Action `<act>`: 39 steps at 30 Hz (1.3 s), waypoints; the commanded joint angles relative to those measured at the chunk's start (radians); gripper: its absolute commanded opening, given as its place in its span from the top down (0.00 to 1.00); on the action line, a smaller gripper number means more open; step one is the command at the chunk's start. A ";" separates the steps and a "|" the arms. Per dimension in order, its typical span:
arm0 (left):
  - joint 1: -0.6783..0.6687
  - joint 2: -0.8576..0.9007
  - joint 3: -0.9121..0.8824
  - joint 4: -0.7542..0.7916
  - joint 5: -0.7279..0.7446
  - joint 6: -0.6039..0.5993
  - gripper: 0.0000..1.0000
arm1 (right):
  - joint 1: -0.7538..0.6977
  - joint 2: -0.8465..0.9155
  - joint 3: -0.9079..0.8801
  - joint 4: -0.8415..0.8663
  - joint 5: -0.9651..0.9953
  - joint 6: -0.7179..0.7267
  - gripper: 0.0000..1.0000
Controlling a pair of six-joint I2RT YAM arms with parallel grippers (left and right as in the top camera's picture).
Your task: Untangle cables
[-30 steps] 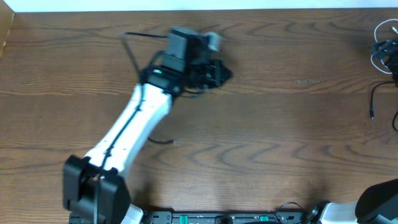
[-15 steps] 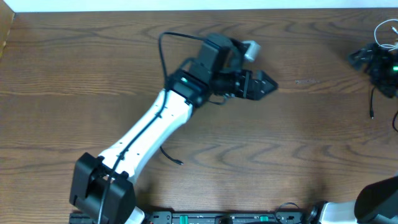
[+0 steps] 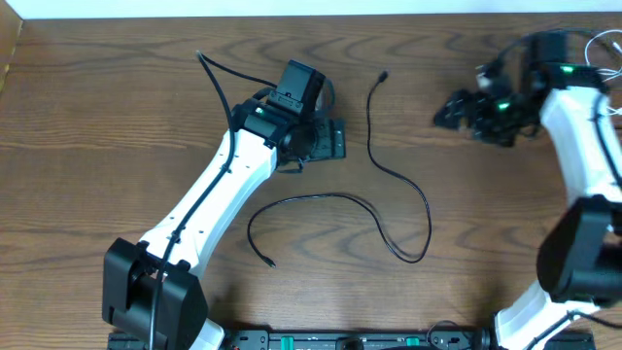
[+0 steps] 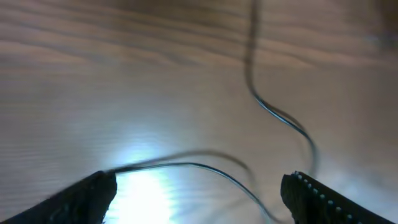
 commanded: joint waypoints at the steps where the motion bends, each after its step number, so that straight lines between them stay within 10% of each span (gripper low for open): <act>1: 0.034 -0.012 0.013 -0.007 -0.130 -0.005 0.10 | 0.054 0.033 0.007 -0.056 0.058 -0.039 0.04; 21: 0.140 -0.012 0.013 -0.008 -0.130 -0.019 0.08 | 0.285 0.063 -0.313 0.128 0.348 0.055 0.40; 32: 0.140 -0.012 0.013 -0.008 -0.130 -0.019 0.07 | 0.335 0.063 -0.382 0.225 0.440 0.139 0.99; 39: 0.140 -0.012 0.013 -0.008 -0.130 -0.019 0.07 | 0.282 0.051 -0.282 0.259 0.372 0.242 0.99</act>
